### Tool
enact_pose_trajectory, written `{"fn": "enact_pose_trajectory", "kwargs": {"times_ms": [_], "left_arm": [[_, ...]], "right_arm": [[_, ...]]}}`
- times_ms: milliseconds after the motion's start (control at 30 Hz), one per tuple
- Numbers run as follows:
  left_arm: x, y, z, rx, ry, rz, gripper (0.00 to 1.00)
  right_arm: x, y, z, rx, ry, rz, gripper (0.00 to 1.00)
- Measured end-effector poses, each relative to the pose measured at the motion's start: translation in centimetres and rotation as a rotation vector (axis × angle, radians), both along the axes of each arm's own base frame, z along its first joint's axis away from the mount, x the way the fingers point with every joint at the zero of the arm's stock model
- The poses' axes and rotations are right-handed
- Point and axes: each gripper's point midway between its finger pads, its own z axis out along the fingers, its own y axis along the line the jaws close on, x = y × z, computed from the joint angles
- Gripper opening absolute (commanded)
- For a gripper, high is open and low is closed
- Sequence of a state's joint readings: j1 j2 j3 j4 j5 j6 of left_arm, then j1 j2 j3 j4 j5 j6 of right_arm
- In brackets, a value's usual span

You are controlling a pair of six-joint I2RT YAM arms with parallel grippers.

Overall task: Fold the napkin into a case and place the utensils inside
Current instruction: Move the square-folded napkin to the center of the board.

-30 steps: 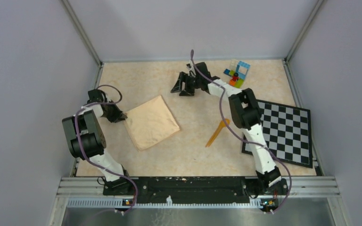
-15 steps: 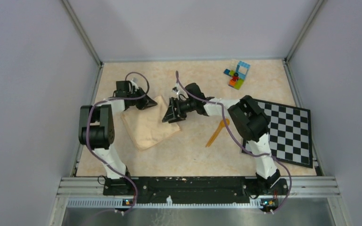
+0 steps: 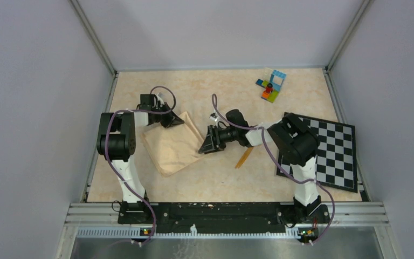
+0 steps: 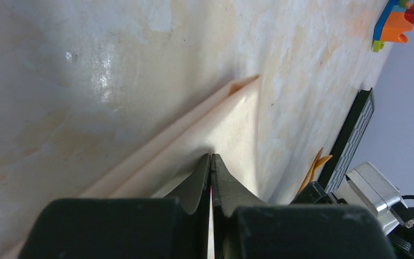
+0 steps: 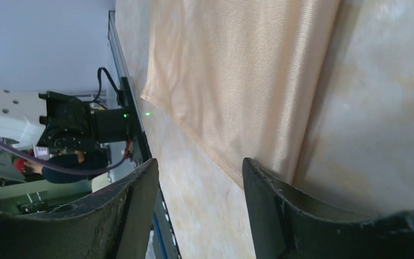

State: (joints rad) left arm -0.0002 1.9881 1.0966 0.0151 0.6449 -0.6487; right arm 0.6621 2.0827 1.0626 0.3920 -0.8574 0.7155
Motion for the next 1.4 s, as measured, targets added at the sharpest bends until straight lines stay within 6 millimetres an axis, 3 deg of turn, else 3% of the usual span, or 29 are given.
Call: {"fn": "enact_pose_trajectory", "kwargs": {"times_ms": [100,233,333,400,500,633,733,800,933,1033,1200,1333,1400], "left_arm": [[-0.1,0.0,-0.1,0.007,0.003,-0.009,0.08],[0.0,0.3,0.3,0.034,0.01,-0.022,0.27],[0.3,0.9,1.7,0.086,0.003,-0.035,0.39],[0.4,1.4,3.8,0.127,-0.024,-0.045,0.45],[0.4,2.3,8.8,0.193,-0.128,-0.056,0.52],[-2.0,3.4,16.4,0.267,-0.313,-0.054,0.55],[-4.9,3.7,19.2,0.296,-0.4,-0.058,0.56],[-7.0,3.7,19.0,0.304,-0.404,-0.068,0.56],[-9.6,3.6,16.0,0.3,-0.318,-0.092,0.56],[-10.9,3.5,13.9,0.292,-0.253,-0.106,0.56],[-11.6,3.2,13.1,0.273,-0.227,-0.12,0.55],[-12.2,3.0,11.7,0.257,-0.197,-0.119,0.56],[-12.7,2.9,10.7,0.243,-0.166,-0.108,0.57]], "right_arm": [[-0.8,-1.6,0.0,-0.019,-0.019,-0.012,0.59],[-0.5,-3.8,0.1,-0.118,-0.071,-0.047,0.6],[-0.6,-5.6,0.1,-0.244,-0.119,-0.069,0.59],[-0.8,-5.9,0.5,-0.315,-0.159,-0.066,0.47],[-1.6,-3.7,2.0,-0.326,-0.22,-0.033,0.27],[-3.4,0.9,3.6,-0.285,-0.24,-0.002,0.14],[-3.6,3.3,3.1,-0.285,-0.241,0.002,0.02],[-3.3,3.6,1.6,-0.323,-0.232,-0.007,0.0],[-2.8,1.8,-1.9,-0.449,-0.205,-0.034,0.0],[-2.2,1.3,-2.1,-0.461,-0.224,-0.043,0.0],[-1.2,0.0,-2.2,-0.453,-0.249,-0.052,0.0],[3.1,-3.0,-2.1,-0.474,-0.297,-0.085,0.0],[7.2,-5.1,-1.9,-0.526,-0.389,-0.121,0.0]]}}
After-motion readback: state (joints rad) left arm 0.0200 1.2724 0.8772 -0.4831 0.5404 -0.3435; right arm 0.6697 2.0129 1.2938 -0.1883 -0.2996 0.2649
